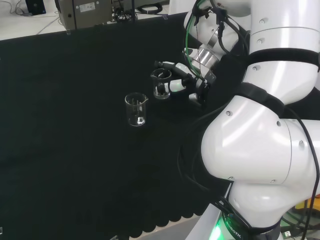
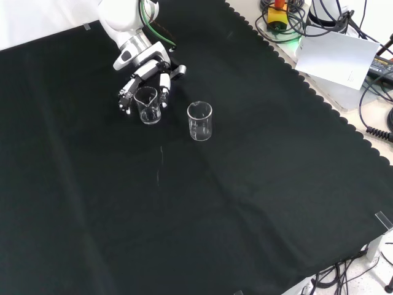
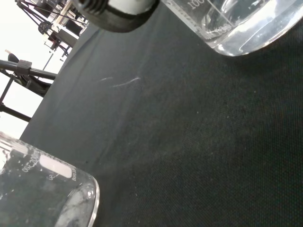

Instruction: Pick up the beaker on the right.

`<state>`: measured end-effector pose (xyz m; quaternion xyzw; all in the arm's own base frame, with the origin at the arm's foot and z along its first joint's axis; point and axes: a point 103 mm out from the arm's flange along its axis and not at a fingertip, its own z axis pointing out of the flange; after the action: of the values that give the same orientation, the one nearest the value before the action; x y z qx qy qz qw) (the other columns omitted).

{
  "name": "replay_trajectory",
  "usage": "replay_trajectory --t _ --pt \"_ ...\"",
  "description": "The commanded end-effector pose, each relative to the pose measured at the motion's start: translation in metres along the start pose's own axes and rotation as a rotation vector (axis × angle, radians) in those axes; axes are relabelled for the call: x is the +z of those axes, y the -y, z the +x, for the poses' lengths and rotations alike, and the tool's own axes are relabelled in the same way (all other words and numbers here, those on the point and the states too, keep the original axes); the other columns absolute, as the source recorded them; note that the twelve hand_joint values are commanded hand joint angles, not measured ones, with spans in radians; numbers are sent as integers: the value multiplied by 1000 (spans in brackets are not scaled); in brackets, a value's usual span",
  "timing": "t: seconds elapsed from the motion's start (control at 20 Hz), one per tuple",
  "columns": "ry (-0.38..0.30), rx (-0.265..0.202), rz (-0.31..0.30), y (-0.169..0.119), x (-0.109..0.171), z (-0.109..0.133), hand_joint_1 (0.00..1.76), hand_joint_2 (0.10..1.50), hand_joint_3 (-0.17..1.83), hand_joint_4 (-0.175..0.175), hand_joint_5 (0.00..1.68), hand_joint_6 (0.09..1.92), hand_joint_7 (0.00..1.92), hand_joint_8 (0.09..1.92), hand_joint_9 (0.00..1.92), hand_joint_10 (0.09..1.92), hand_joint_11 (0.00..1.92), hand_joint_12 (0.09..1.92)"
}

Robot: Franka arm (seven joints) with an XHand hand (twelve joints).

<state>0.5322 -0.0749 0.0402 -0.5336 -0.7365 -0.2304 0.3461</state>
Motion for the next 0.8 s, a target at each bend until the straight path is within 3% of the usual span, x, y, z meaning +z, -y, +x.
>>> replay_trajectory --t 0.05,0.5,0.8 --pt "27 -8 3 1 -1 4 861 862 -175 18 233 87 54 595 301 558 52 1388" --pt "1 27 -63 2 -1 -2 814 843 -175 10 286 87 163 625 363 598 46 1404" --pt "-24 31 -60 3 -4 -6 818 844 -175 5 311 87 202 634 395 603 65 1403"
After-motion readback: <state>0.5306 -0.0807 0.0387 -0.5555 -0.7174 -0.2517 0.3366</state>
